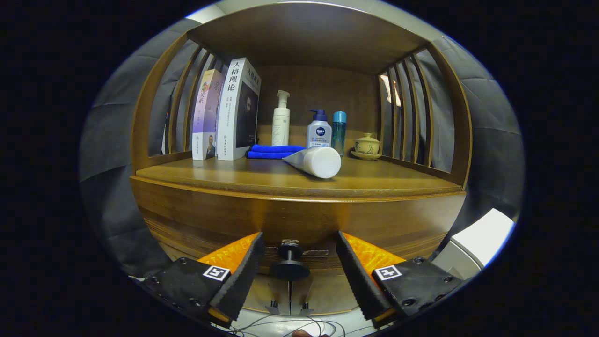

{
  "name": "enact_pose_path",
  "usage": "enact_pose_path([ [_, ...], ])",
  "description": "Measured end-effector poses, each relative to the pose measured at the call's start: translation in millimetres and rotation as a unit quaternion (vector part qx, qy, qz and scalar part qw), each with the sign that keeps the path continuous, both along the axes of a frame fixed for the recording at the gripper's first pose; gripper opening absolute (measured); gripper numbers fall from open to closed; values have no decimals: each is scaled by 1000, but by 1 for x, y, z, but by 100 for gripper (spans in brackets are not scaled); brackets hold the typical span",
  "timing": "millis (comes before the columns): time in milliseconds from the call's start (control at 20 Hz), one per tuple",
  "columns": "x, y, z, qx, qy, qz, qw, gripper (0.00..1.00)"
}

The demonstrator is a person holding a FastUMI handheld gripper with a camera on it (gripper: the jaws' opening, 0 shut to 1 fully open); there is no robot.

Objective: Pull open the drawer, take out the items inside it, and place them on the countertop above the cabinet.

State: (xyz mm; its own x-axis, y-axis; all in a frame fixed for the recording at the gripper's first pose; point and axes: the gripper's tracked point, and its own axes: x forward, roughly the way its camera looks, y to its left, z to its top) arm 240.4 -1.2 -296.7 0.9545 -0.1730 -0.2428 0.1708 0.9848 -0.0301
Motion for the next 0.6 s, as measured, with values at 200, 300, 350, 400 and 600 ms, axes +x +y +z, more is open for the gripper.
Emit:
enact_pose_path([
  [200, -18, -15, 24, 0, -22, -17, 1000, 97],
  [300, -34, -18, 44, 8, -37, -18, 999, 97],
  [350, -41, -20, 55, 12, -47, -15, 999, 97],
  [400, -47, -24, 68, 14, -56, -15, 998, 97],
  [600, -88, -45, 119, 9, -102, -32, 994, 97],
])
